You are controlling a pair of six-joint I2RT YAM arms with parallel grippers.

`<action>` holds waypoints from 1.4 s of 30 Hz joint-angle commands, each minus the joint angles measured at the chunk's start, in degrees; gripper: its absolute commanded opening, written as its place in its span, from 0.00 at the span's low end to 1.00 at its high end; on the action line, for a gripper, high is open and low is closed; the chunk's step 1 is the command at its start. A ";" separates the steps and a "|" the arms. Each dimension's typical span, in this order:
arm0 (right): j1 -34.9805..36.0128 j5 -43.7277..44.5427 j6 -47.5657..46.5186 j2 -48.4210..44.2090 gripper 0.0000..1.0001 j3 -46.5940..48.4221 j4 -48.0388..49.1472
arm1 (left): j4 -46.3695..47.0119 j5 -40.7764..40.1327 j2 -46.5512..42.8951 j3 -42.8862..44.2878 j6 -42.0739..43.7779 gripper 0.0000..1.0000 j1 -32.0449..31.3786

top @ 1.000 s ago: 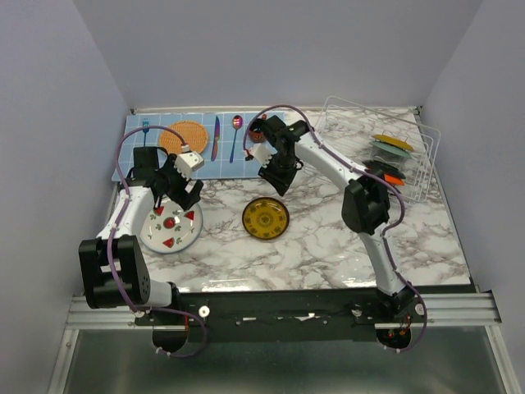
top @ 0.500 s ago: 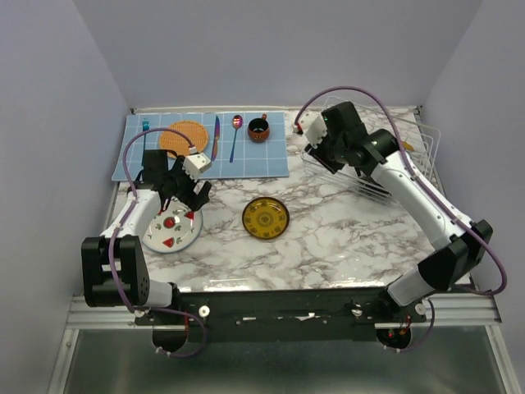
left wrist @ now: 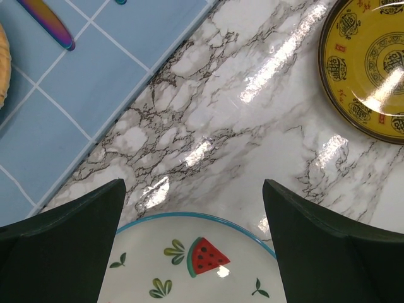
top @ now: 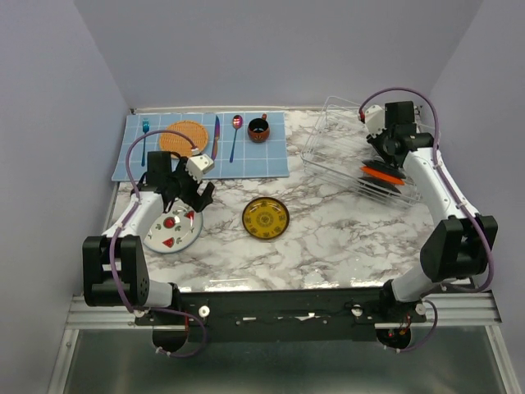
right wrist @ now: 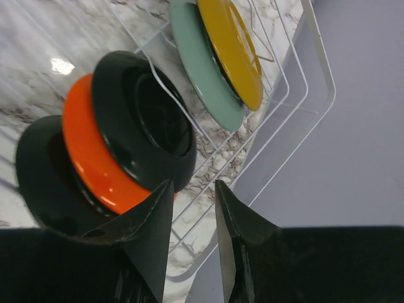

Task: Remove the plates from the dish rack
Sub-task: Unload the plate from the dish rack.

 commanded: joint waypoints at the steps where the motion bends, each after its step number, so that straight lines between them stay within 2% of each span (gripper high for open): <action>1: -3.73 0.14 -5.09 2.26 0.40 -2.13 7.26 | 1.97 -0.18 0.41 0.07 -1.40 0.99 -1.97; 9: -5.14 -4.26 -4.13 1.30 0.39 -2.31 3.04 | 2.15 -1.23 0.76 -0.11 -1.49 0.99 -2.69; 14: -4.97 -12.07 -1.49 -2.56 0.39 -1.25 -5.57 | 1.88 -1.94 1.29 -0.11 -0.43 0.99 -2.86; 19: -4.70 -14.11 -1.13 -6.87 0.39 -6.24 -8.38 | 1.97 -2.12 2.60 0.59 -0.61 0.99 -2.95; 30: -0.66 -15.25 -0.34 -13.47 0.37 -16.36 -7.51 | 2.06 -2.47 4.63 2.79 -1.75 0.99 -3.30; 42: -0.57 -11.91 -1.48 -11.89 0.34 -17.69 -3.91 | 1.18 -2.99 3.22 1.91 -1.05 0.99 -3.57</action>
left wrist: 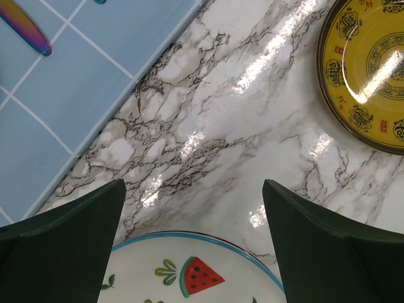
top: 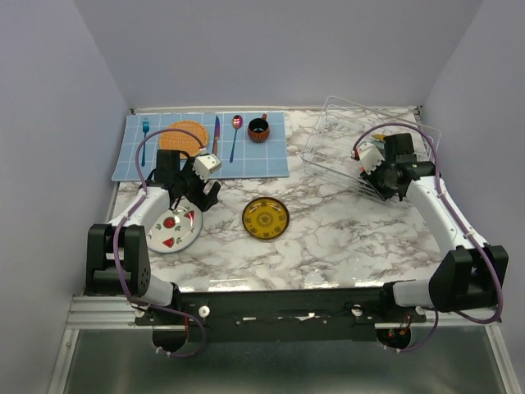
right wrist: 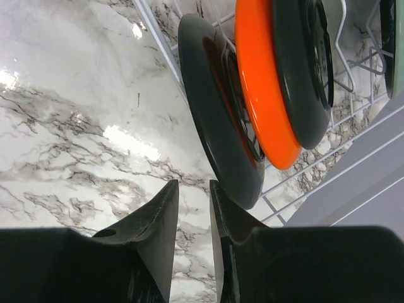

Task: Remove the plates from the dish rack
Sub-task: Unload the plate from the dish rack.

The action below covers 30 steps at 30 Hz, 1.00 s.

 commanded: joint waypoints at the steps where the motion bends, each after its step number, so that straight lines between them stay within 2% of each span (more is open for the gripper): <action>1: 0.06 1.45 -0.15 0.35 0.34 0.50 2.02 | -0.04 -0.85 -1.04 0.43 0.35 0.99 -0.40; 12: 0.24 0.04 0.29 -2.63 0.34 4.89 -3.08 | 0.13 -0.76 0.10 0.78 0.09 0.99 -0.49; 30: 0.24 2.85 -1.29 0.79 0.33 2.52 0.52 | -0.31 -1.12 -0.16 0.78 0.70 0.99 -0.75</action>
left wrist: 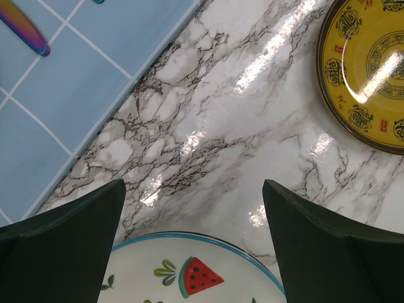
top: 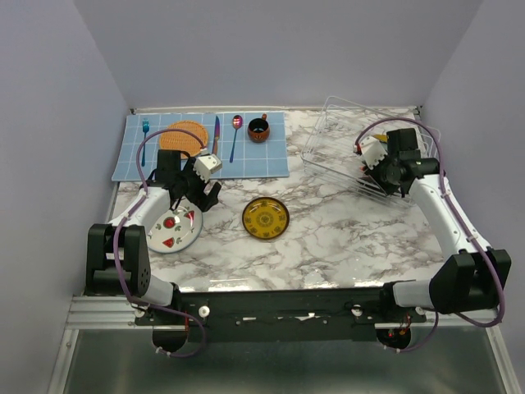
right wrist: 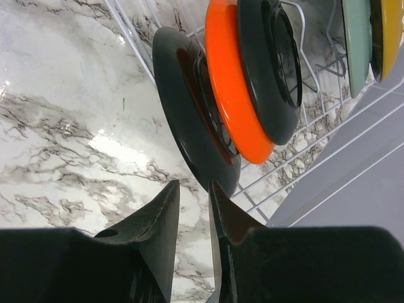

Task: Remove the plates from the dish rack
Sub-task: Unload the plate from the dish rack.

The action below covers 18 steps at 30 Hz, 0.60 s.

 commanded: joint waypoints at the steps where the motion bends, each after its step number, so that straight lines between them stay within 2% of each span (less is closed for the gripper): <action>1: 0.30 1.58 -0.77 1.78 0.33 -0.69 1.81 | -0.26 -0.68 -0.16 0.78 0.42 0.99 -0.38; 18: 0.30 3.08 -0.95 3.62 0.31 -3.24 5.32 | 0.00 -1.29 -0.51 -0.45 1.21 0.99 -0.38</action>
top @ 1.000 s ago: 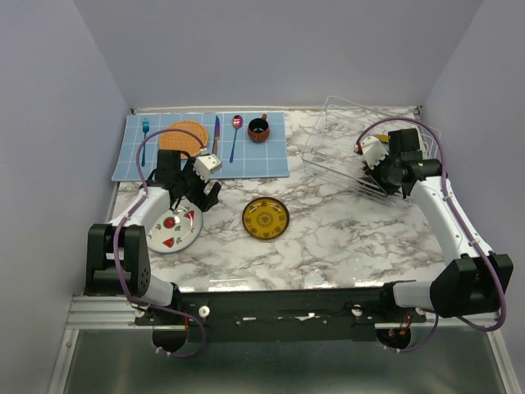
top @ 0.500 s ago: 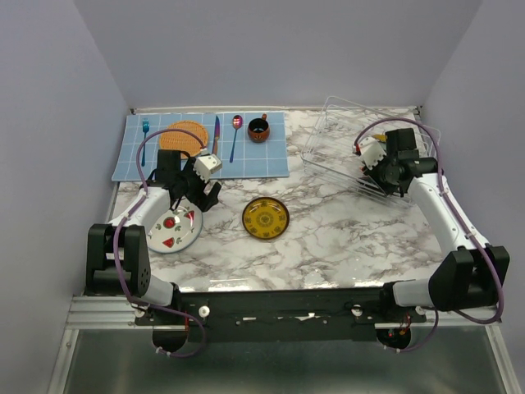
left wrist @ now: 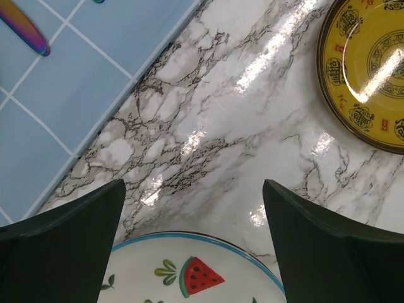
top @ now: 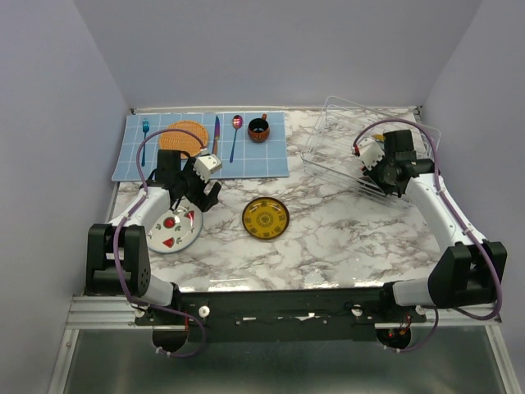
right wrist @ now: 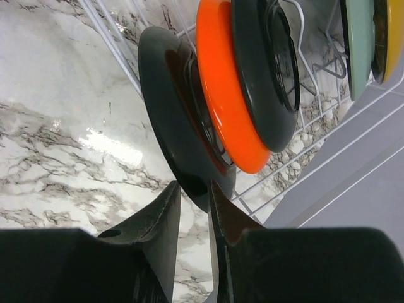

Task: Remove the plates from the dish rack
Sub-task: Unload the plate from the dish rack.

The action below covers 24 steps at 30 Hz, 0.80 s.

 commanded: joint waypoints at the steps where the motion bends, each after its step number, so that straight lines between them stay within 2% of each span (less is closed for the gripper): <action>1: 0.22 1.26 -0.20 1.41 0.31 -1.25 1.81 | 0.02 -1.34 -0.51 -0.54 0.99 0.99 -0.38; 24: 0.30 2.40 -0.64 5.28 0.31 -2.30 4.18 | 0.02 -0.90 -1.04 -1.33 1.26 0.99 -0.38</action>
